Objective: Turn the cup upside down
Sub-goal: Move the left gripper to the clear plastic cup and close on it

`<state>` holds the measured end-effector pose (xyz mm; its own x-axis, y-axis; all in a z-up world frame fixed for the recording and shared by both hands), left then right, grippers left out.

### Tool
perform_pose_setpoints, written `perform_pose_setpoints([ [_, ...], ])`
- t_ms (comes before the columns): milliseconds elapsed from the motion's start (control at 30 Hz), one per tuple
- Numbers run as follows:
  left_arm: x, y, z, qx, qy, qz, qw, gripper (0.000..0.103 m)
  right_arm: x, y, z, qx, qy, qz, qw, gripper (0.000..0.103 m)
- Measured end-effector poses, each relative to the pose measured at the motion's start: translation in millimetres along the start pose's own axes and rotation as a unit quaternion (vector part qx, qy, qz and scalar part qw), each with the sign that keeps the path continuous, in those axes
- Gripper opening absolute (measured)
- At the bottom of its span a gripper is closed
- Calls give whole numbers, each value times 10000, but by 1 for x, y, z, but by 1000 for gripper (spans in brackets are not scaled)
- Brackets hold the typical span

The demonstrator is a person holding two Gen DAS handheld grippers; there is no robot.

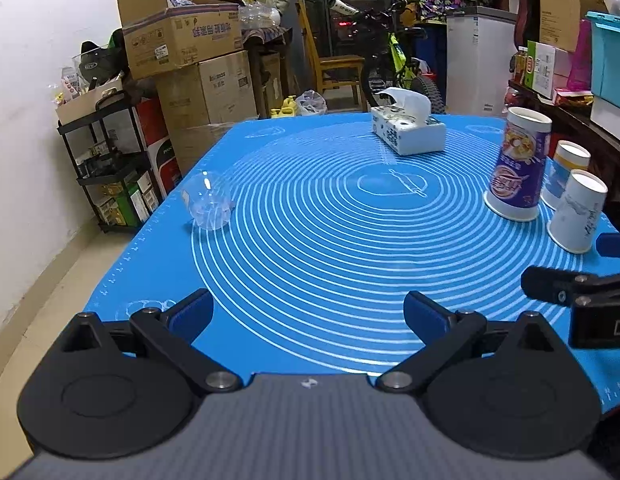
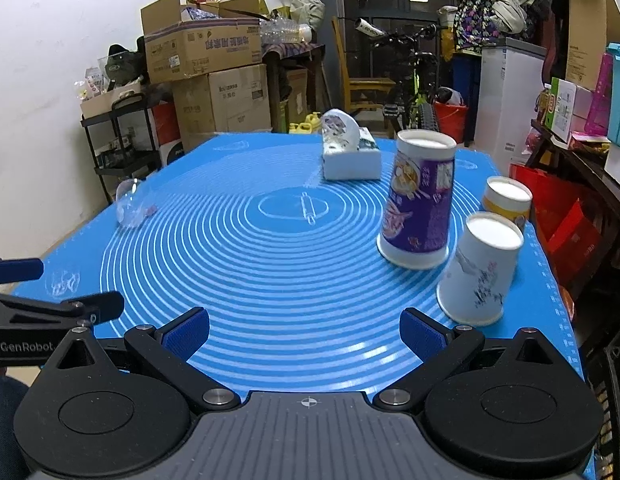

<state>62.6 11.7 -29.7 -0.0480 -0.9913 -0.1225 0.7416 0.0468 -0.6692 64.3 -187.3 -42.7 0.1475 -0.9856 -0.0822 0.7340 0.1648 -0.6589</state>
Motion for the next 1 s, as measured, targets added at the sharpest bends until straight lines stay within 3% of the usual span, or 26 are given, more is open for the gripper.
perform_pose_setpoints([
  [633, -57, 74, 56, 234, -359, 552, 9976, 100, -20, 65, 83, 491, -8, -63, 9988, 101],
  [767, -72, 100, 68, 211, -370, 841, 9955, 100, -23, 78, 88, 482, 23, -67, 9988, 101],
  [1000, -97, 149, 86, -53, -777, 900, 9929, 100, -21, 102, 79, 237, 56, -158, 9996, 101],
])
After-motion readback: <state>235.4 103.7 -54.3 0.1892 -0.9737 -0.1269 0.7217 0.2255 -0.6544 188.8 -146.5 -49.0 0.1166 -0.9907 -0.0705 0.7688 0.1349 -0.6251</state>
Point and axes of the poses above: each gripper's, at about its wrist camera, not at the fingertips, and y roughly the way its jaws point, x to its right, z to its top, the point moved 6 cm from there along y, roughly the way its jaws point, and after that the axes turned 6 degrees about -x, right-handed, at the moved point
